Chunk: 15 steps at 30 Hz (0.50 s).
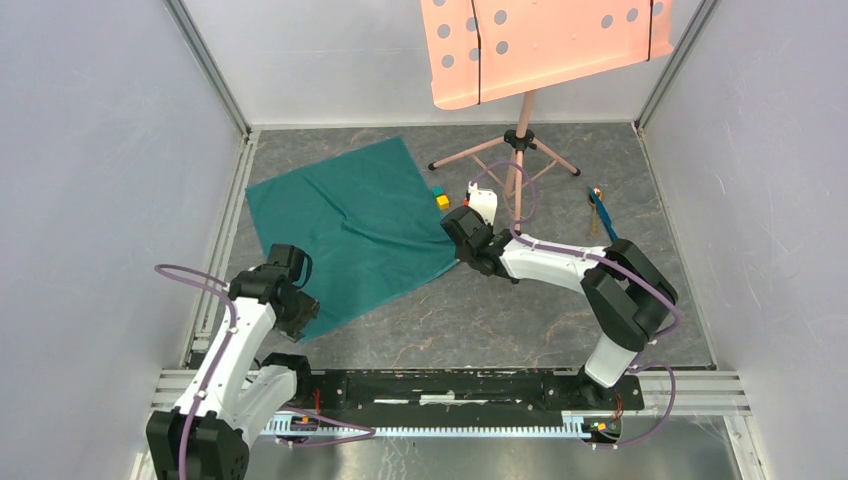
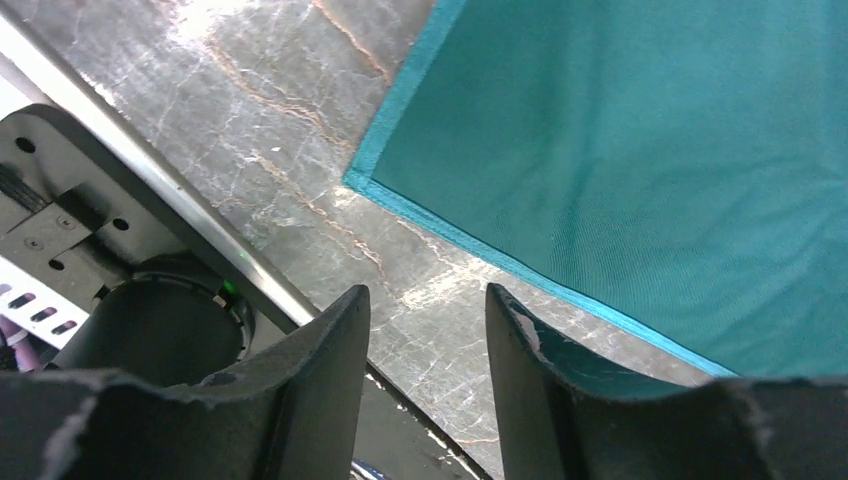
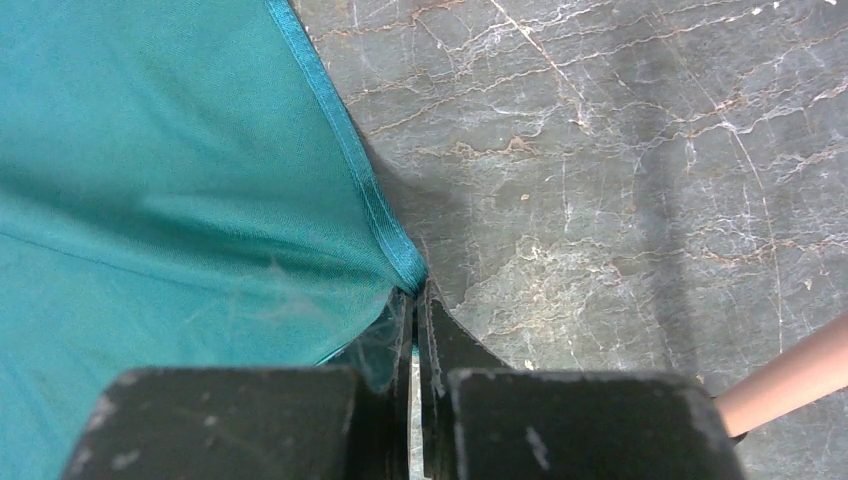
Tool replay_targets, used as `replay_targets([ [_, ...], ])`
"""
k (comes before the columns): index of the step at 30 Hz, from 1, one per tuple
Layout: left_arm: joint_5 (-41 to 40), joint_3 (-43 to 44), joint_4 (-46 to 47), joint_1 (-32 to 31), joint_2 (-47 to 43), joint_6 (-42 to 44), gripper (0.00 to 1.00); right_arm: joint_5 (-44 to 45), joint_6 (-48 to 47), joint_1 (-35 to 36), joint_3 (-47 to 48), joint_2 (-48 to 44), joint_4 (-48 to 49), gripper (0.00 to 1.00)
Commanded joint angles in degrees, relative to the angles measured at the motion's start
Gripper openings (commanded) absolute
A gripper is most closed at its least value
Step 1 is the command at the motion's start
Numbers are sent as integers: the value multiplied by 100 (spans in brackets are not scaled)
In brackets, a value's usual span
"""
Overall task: Fold the napkin into a case and place the utensils inside
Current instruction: Pick up the flattened napkin from the center of the board.
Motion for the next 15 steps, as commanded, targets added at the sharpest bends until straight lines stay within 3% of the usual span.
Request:
replay_targets([
  [1, -408, 79, -238, -3, 291, -669, 53, 39, -230, -36, -147, -293, 445, 0],
  [8, -497, -297, 226, -2, 622, -1179, 51, -283, -202, -388, -24, -190, 517, 0],
  [15, -452, -343, 744, -5, 1240, -971, 51, -494, -173, -452, -22, -44, 570, 0],
])
